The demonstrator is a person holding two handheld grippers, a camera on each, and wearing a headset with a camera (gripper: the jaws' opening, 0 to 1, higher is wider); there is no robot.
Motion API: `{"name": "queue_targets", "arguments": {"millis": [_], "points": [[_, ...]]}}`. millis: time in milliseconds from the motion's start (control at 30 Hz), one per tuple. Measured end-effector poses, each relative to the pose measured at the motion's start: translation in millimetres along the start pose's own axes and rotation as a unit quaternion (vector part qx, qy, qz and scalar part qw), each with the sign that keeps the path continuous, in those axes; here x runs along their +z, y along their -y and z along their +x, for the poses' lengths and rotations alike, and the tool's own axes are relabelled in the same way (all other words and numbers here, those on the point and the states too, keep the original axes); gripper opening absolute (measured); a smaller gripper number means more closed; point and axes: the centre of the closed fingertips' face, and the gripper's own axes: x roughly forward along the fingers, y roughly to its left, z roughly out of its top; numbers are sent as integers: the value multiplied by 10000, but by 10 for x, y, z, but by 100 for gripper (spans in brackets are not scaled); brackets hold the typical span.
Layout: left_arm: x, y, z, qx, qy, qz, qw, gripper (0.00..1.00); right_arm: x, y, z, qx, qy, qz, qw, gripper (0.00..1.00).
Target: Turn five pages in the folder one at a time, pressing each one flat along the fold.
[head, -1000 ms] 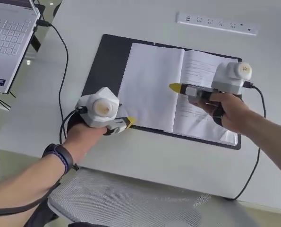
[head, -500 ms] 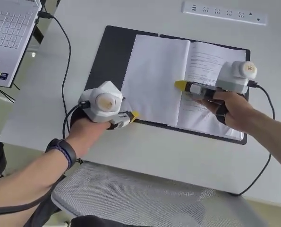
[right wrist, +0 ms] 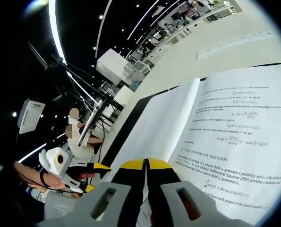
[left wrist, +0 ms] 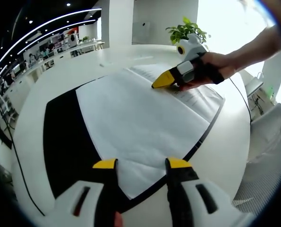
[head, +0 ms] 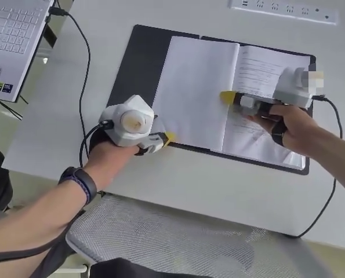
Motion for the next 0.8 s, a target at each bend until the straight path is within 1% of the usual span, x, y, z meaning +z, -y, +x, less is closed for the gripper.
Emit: {"name": "queue_targets", "arguments": {"millis": [100,133,167,233,267,300,333,400,467,500,567,600,733,800], "points": [[6,4,-12,-2,1,-7,10000,39,100,32,39,46,67,51,10000,0],[8,5,-17,-4,-1,-12,10000,39,197,107,51,-101,221,49,9997,0],[9,4,-19,-4,0,-12,10000,39,235,159,56,-173,253,97,9995,0],[11,7,-25,-13,-2,-11,10000,39,433,326,86,-235,518,291,9980,0],[10,8,-28,-22,-14,9,10000,39,485,373,90,-243,604,406,9971,0],[10,9,-30,-28,-22,20,10000,39,555,514,115,-231,748,593,9952,0],[11,9,-32,-36,-25,16,10000,39,589,565,119,-258,808,654,9942,0],[12,8,-33,-44,-28,14,10000,39,620,566,117,-269,887,693,9933,0],[11,5,-34,-46,-29,15,10000,39,676,634,111,-264,981,799,9916,0],[11,3,-34,-47,-25,18,10000,39,683,600,117,-267,1016,808,9912,0],[11,0,-33,-48,-20,13,10000,39,763,621,137,-314,1193,1011,9872,0],[10,-2,-31,-50,-22,16,10000,39,796,640,144,-340,1255,1032,9861,0],[7,-9,-25,-63,-24,12,10000,39,911,730,212,-386,1327,1115,9841,0],[4,-13,-20,-68,-25,14,10000,39,962,755,242,-421,1313,1116,9841,0]]}}
